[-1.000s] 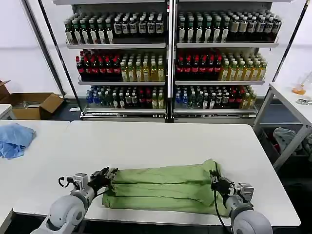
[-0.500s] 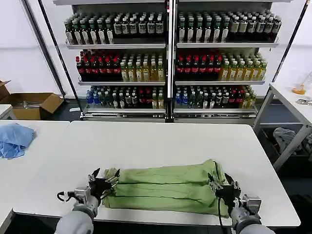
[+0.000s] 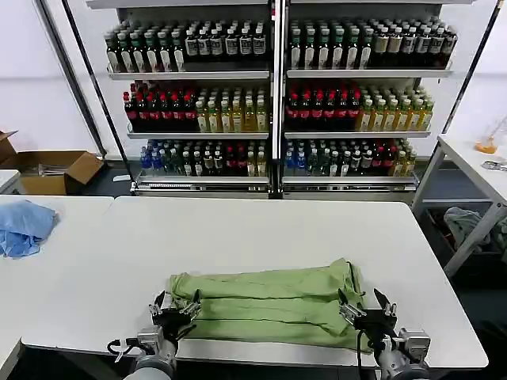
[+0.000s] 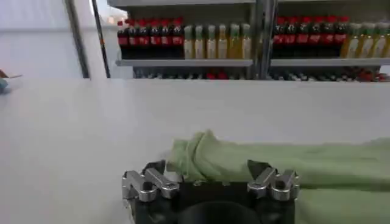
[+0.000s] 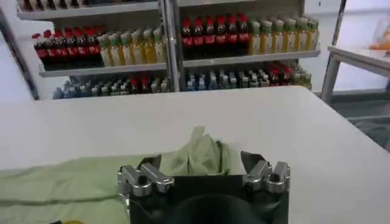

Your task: Fold and organize the clothes.

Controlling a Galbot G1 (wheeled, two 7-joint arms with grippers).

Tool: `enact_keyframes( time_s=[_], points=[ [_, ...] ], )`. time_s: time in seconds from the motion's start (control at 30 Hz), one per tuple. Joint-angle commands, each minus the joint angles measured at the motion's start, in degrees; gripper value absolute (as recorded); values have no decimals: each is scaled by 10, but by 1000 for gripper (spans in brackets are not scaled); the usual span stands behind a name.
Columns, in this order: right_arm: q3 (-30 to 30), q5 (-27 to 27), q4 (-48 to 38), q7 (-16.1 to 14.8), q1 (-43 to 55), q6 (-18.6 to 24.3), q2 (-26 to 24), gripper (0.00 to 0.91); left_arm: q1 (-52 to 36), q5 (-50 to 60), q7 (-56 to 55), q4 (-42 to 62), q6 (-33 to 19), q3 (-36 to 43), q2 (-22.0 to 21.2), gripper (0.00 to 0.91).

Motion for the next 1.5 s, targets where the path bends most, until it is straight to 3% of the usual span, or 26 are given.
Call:
enact_keyframes(
  time_s=[0.03, 0.53, 0.9, 1.07, 1.27, 1.5],
  points=[
    [4, -7, 11, -1, -12, 2, 1, 907, 12, 30, -14, 31, -23, 7, -30, 20],
    [13, 5, 8, 2, -4, 3, -3, 907, 2, -37, 2, 41, -53, -18, -28, 20],
    [14, 17, 4, 5, 11, 3, -10, 907, -16, -111, 7, 27, -55, -178, 83, 20],
    [13, 21, 0, 6, 19, 3, -11, 907, -23, -225, 8, -8, -39, -250, 119, 20],
    [10, 22, -5, 5, 25, 3, -16, 907, 5, -391, 37, -120, -16, -228, 104, 20],
    [9, 22, -11, 5, 27, 3, -18, 907, -29, -521, 41, -148, 2, -111, 27, 20]
  ],
)
